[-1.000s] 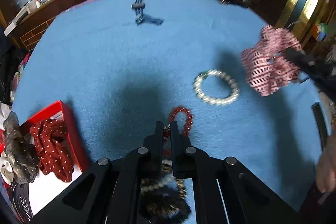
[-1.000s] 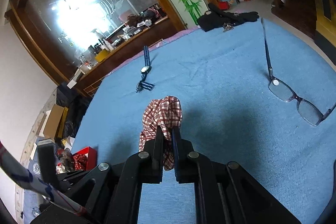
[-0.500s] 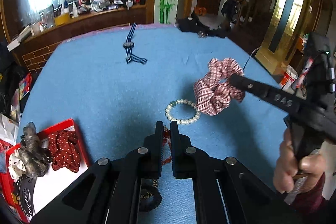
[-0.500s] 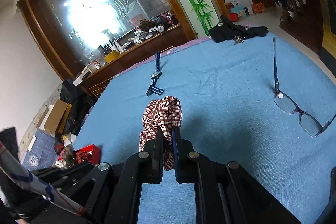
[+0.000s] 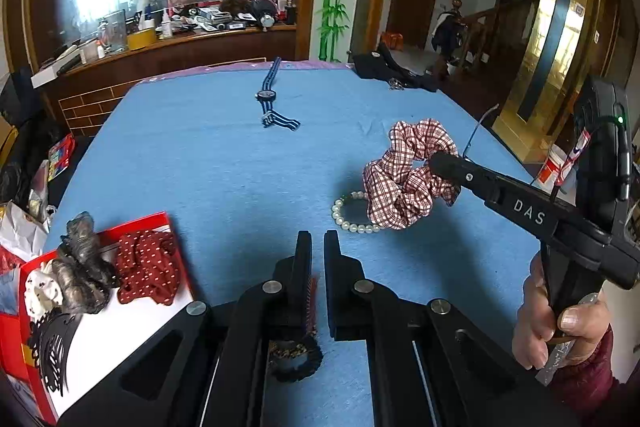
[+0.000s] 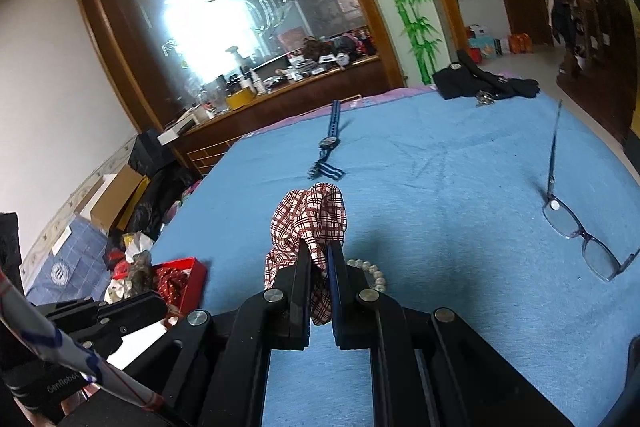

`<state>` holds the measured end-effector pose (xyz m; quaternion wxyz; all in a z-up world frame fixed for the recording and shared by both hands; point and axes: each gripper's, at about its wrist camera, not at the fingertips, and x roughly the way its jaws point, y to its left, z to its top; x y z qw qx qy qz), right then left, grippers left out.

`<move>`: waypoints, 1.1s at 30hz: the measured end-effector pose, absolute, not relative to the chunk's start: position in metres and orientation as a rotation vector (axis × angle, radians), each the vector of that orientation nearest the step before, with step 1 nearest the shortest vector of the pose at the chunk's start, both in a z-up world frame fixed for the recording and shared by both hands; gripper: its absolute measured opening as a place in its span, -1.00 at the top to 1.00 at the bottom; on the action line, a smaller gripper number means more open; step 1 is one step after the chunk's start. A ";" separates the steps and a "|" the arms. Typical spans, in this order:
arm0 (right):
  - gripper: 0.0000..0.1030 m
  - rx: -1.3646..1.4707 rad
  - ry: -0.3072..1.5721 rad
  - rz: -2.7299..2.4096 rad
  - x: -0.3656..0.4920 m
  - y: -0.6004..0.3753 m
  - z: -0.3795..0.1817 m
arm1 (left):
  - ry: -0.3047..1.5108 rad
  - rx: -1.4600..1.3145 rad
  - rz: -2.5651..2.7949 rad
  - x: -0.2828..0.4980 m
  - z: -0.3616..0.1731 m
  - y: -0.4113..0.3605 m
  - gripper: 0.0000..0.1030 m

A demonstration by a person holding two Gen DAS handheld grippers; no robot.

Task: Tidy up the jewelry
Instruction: 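Grasp the red checked scrunchie with right gripper while left grasps a bracelet, then carry the checked scrunchie and bracelet toward the tray with both grippers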

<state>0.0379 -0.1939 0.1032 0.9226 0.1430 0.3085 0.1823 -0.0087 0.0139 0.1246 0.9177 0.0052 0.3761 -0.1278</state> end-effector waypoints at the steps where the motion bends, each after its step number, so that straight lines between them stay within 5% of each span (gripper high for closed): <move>1: 0.84 0.290 0.631 0.379 0.037 -0.193 0.104 | 0.769 0.009 -0.260 -0.011 0.125 0.016 0.89; 11: 0.84 0.289 0.634 0.424 0.017 -0.179 0.108 | 0.738 -0.032 -0.245 -0.030 0.140 0.046 0.89; 18: 0.84 0.331 0.612 0.403 0.007 -0.189 0.111 | 0.881 0.001 -0.321 -0.015 0.115 0.042 0.89; 33: 0.84 0.425 0.604 0.284 0.022 -0.243 0.099 | 1.203 -0.047 -0.342 0.121 0.048 -0.038 0.70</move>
